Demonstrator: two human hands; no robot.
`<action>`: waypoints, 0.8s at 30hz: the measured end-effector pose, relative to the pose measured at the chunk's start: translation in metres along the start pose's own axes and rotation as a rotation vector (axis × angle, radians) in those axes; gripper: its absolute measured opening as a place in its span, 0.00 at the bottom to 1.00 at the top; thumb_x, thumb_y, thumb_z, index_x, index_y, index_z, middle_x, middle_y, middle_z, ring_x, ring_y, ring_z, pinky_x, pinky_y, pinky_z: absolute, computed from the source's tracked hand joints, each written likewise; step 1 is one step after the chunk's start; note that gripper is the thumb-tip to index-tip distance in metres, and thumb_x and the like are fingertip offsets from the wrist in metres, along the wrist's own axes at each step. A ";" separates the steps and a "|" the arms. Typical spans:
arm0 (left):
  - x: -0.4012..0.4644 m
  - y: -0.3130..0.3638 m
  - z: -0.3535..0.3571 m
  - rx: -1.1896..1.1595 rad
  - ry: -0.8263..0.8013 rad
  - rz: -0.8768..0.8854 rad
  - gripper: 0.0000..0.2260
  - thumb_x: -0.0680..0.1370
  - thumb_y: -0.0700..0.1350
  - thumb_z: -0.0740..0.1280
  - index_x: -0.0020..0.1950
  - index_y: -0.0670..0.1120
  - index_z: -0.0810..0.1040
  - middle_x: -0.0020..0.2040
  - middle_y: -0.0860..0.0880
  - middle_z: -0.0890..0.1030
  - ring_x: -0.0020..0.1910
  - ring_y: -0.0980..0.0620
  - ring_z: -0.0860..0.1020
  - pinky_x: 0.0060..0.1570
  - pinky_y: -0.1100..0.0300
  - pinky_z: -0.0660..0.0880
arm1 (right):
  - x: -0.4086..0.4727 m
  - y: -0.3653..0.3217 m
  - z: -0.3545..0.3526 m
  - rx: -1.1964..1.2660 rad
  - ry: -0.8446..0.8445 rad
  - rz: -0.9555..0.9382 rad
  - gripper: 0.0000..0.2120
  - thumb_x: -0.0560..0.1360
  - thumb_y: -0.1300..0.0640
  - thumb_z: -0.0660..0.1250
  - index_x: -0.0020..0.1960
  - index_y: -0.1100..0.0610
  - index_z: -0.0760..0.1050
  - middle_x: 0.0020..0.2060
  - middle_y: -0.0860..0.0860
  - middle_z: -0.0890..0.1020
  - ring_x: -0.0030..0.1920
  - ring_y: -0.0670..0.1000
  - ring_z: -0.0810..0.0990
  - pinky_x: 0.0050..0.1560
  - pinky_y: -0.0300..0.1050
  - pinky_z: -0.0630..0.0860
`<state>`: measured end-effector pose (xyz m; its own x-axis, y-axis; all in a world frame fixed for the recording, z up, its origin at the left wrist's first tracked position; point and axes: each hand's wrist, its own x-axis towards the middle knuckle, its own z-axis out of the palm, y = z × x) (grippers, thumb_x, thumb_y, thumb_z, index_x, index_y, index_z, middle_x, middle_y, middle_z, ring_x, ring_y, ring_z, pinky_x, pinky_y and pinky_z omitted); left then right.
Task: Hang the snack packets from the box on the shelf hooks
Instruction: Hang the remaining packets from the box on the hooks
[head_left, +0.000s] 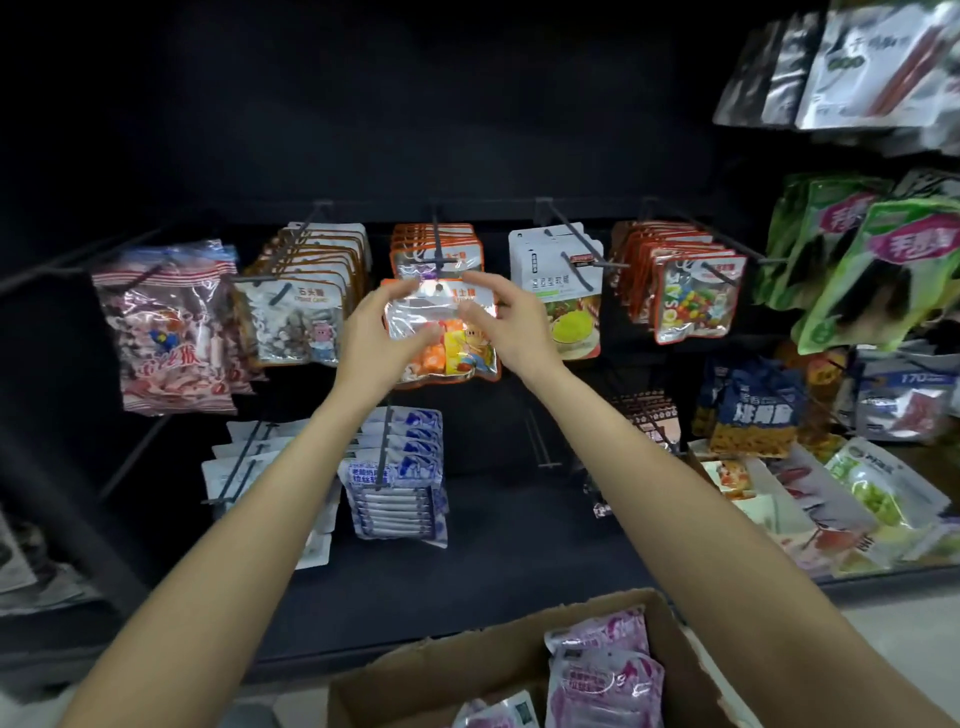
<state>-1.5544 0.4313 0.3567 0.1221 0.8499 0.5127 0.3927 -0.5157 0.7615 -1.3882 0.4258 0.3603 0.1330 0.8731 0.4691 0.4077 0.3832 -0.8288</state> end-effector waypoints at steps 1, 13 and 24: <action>0.005 -0.003 -0.002 0.026 -0.002 0.019 0.24 0.71 0.43 0.74 0.66 0.50 0.73 0.63 0.53 0.75 0.60 0.62 0.70 0.51 0.77 0.62 | 0.005 -0.001 0.004 -0.036 0.010 0.001 0.17 0.75 0.57 0.69 0.63 0.53 0.76 0.61 0.49 0.78 0.62 0.48 0.75 0.63 0.49 0.74; 0.016 -0.017 -0.003 -0.026 0.055 0.093 0.24 0.72 0.43 0.74 0.65 0.54 0.73 0.59 0.60 0.73 0.60 0.64 0.70 0.56 0.75 0.62 | 0.012 0.000 0.020 0.019 0.167 -0.094 0.08 0.78 0.62 0.64 0.52 0.50 0.74 0.51 0.44 0.79 0.56 0.50 0.79 0.55 0.56 0.78; 0.018 -0.016 -0.005 -0.132 -0.033 0.026 0.24 0.70 0.48 0.75 0.66 0.52 0.75 0.62 0.55 0.76 0.61 0.62 0.71 0.56 0.74 0.66 | 0.011 -0.007 0.016 0.007 0.194 0.014 0.10 0.78 0.63 0.60 0.46 0.53 0.79 0.47 0.45 0.80 0.46 0.43 0.77 0.47 0.32 0.72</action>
<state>-1.5627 0.4550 0.3554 0.1614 0.8381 0.5211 0.2660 -0.5455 0.7948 -1.4040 0.4372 0.3662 0.3103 0.8042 0.5069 0.3981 0.3742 -0.8375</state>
